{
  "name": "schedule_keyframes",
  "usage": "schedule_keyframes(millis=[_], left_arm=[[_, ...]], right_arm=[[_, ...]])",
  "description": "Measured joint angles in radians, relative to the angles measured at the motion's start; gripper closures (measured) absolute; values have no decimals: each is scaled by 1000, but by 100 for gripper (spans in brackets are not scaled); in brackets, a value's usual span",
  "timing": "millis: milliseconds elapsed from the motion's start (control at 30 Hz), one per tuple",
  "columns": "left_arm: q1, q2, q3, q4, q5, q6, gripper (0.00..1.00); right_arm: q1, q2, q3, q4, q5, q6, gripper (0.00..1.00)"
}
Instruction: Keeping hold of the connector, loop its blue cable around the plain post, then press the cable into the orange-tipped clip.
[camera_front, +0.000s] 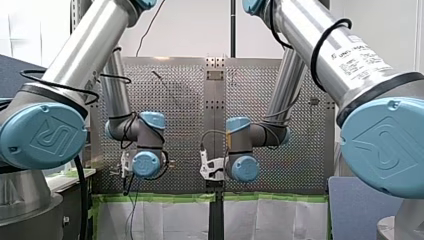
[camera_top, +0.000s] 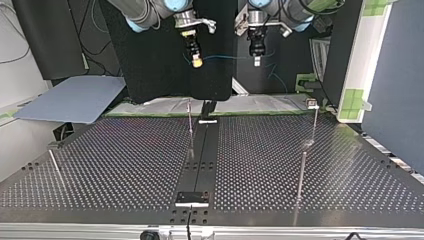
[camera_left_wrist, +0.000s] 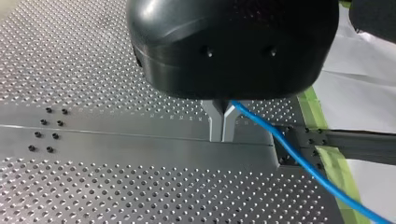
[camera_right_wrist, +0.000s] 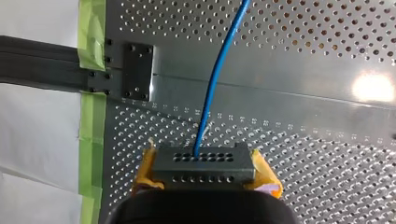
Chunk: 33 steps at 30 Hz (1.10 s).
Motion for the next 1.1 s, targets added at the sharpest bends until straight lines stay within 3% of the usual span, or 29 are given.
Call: schedule_keyframes(millis=[167,333,500,700,1100], left_arm=[[33,38,3,-38,38,-26,100],[48,84,4,-84,73,-70,100],[57,139,18,-139,78,-125,100],[67,198,59,-197,49,-177,100],[83,308,144,-308,-57,-281,100]], right_arm=[[6,-36,-26,36,-1,26,100],[11,-87,-33,85,-37,74,100],[5,-139,-53,122,-74,117,100],[-9,-205,-78,184,-82,133,100],[-46,-334,-156,313,-88,136,100]])
